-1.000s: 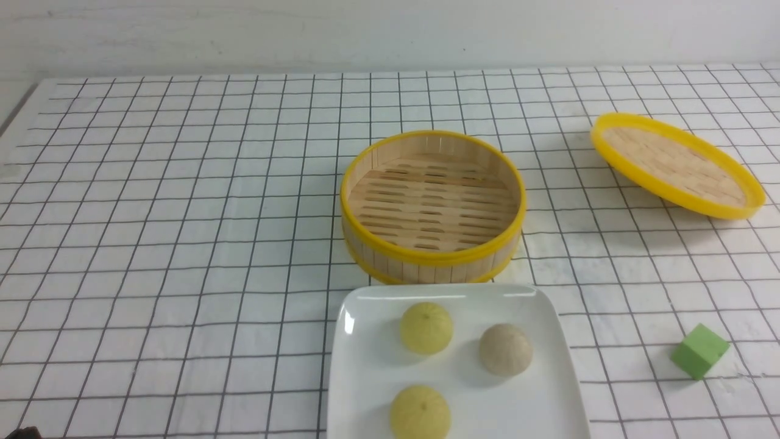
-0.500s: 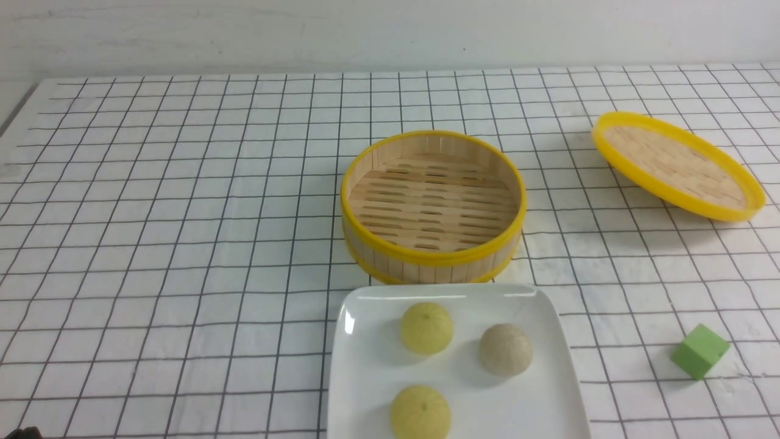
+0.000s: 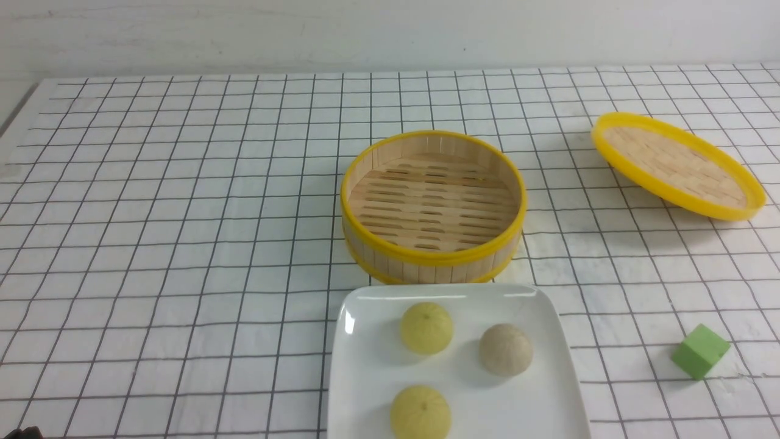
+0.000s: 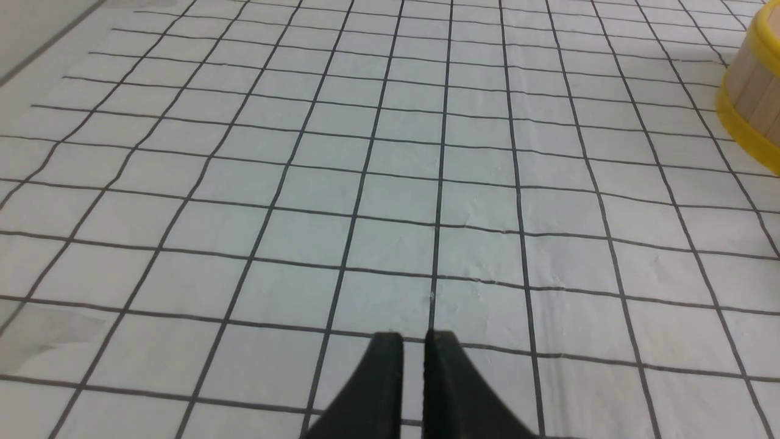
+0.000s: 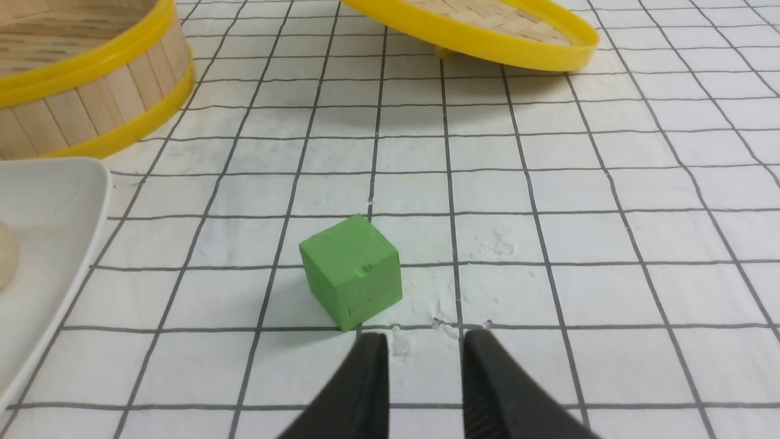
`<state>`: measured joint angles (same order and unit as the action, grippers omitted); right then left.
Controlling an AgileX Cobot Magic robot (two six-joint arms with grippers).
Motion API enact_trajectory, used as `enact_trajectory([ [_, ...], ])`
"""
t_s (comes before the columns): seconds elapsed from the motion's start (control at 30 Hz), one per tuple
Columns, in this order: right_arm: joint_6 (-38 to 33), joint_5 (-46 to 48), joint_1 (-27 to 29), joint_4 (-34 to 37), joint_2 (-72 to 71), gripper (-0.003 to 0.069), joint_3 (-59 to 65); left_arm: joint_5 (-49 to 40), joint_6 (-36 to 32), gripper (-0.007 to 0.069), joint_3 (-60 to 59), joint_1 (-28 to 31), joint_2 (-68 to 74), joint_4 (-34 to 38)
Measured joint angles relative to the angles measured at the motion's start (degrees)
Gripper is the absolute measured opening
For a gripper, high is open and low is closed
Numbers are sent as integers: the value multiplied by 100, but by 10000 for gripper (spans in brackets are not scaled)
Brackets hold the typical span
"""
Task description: Put the steamed buns into the plate on the white-black tablecloth.
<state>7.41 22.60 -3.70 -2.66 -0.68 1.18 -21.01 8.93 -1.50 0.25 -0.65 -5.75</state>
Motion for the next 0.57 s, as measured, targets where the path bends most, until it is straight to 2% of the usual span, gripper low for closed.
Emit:
enact_trajectory([
  [0.57, 0, 0, 0, 0, 0, 227, 0, 0, 0, 90, 0, 0, 0, 0],
])
